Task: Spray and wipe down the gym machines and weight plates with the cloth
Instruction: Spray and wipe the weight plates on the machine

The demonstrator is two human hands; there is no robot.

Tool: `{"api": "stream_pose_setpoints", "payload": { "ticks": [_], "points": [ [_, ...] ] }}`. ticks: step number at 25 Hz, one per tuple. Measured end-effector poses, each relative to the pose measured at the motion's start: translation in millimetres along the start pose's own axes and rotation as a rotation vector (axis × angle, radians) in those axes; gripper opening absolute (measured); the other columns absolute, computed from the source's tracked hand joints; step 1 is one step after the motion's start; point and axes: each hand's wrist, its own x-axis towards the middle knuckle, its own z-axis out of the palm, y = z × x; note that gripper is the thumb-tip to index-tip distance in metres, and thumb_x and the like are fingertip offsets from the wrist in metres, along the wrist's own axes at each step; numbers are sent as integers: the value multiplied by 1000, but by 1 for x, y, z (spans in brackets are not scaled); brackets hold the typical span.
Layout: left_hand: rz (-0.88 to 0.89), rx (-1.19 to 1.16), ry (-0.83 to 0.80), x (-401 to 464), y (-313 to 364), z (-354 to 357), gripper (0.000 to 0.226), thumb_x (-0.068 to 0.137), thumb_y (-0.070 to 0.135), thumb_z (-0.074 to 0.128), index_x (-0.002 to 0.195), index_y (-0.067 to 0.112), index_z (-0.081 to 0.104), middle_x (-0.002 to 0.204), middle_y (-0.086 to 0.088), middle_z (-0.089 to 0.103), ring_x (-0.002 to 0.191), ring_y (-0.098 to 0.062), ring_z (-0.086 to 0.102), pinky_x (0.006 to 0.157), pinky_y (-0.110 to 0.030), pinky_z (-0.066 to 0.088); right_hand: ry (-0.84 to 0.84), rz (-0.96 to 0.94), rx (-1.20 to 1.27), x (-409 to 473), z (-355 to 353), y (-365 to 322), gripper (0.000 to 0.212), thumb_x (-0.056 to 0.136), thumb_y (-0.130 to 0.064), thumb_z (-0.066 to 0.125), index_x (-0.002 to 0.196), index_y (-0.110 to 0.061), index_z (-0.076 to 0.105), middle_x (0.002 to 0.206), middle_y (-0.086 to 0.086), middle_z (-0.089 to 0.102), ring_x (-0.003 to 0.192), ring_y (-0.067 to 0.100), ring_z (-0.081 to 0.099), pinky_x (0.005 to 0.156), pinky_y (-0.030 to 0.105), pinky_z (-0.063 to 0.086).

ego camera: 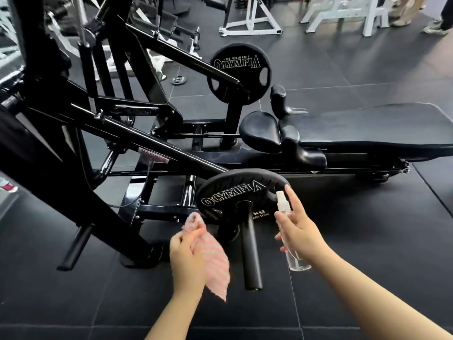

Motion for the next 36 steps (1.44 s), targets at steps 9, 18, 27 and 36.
{"api": "stream_pose_setpoints", "payload": {
  "ticks": [9,18,27,36],
  "points": [
    [-33,297,-337,58,-77,141,74,85,36,65,146,21,26,142,-11,24,128,-27,26,108,-31,24,4,-229,-203,88,30,79,55,92,-23,56,112,-69,32,76,3,61,69,18,60,74,27,49],
    [26,301,-243,73,-110,219,94,77,40,70,148,18,14,143,-12,17,131,-29,23,105,-37,31,14,-430,32,160,45,129,66,92,-4,42,115,-66,39,66,2,49,53,15,45,53,25,45],
    [407,97,229,92,-112,195,85,82,23,67,148,3,18,143,-22,19,130,-36,28,111,-33,20,60,-634,8,176,53,146,73,82,5,62,119,-54,40,56,0,46,51,18,46,47,24,46],
    [694,743,58,222,-36,113,24,91,26,58,111,13,63,116,-8,53,109,-28,52,82,-34,40,548,-703,-824,173,42,125,65,90,-14,47,144,-43,26,102,8,54,89,34,59,66,37,44]
  ]
}}
